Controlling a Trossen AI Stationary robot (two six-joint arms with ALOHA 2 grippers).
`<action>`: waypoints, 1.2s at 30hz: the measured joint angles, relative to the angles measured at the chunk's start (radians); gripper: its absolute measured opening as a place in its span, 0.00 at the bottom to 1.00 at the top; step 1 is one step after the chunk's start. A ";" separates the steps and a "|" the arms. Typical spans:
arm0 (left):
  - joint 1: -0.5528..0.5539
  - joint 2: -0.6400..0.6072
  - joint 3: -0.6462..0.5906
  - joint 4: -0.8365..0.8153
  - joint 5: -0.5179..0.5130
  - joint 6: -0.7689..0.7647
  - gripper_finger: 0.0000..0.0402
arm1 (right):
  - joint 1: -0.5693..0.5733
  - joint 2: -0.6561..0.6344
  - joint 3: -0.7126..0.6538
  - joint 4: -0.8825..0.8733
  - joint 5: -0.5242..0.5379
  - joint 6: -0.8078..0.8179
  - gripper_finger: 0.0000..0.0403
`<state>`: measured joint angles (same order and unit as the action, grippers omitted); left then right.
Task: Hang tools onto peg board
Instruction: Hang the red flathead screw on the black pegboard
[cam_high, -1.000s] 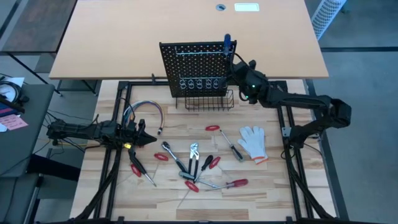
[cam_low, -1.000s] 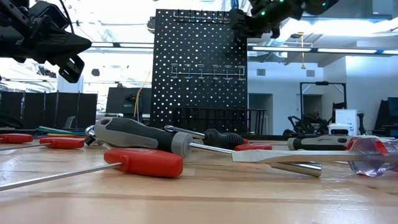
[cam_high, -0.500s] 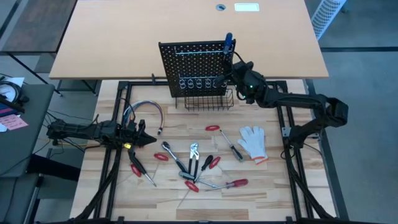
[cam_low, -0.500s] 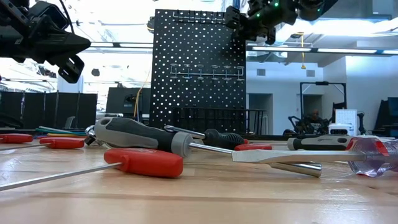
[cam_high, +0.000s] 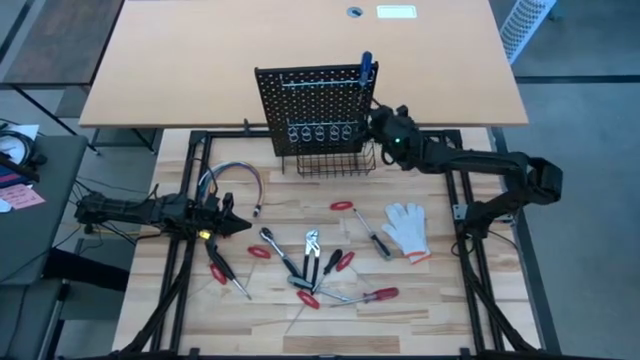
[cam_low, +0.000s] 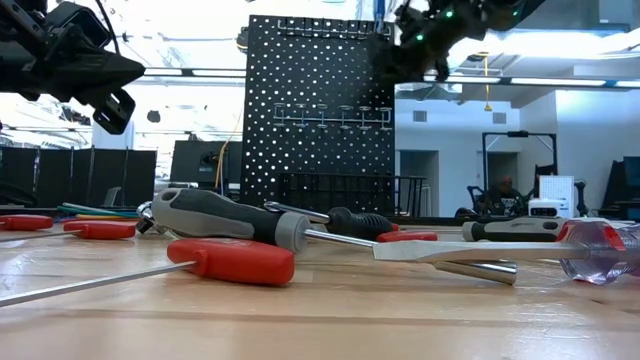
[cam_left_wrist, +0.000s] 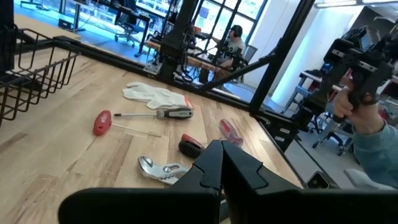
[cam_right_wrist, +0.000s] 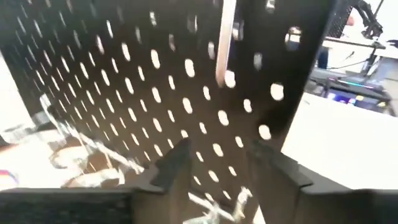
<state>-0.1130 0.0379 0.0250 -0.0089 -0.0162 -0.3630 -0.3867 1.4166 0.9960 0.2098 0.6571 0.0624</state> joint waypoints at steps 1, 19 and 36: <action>0.000 0.000 0.000 -0.002 0.000 0.000 0.00 | 0.008 -0.003 -0.001 -0.015 0.000 -0.016 0.43; 0.000 0.034 0.000 0.008 -0.002 0.000 0.00 | 0.294 -0.285 0.001 -0.577 -0.133 -0.044 0.52; 0.000 0.034 0.000 0.007 -0.016 0.003 0.00 | 0.936 0.116 -0.021 -0.615 -0.436 0.492 0.51</action>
<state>-0.1129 0.0719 0.0254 -0.0017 -0.0322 -0.3601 0.5494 1.5322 0.9747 -0.4052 0.2211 0.5547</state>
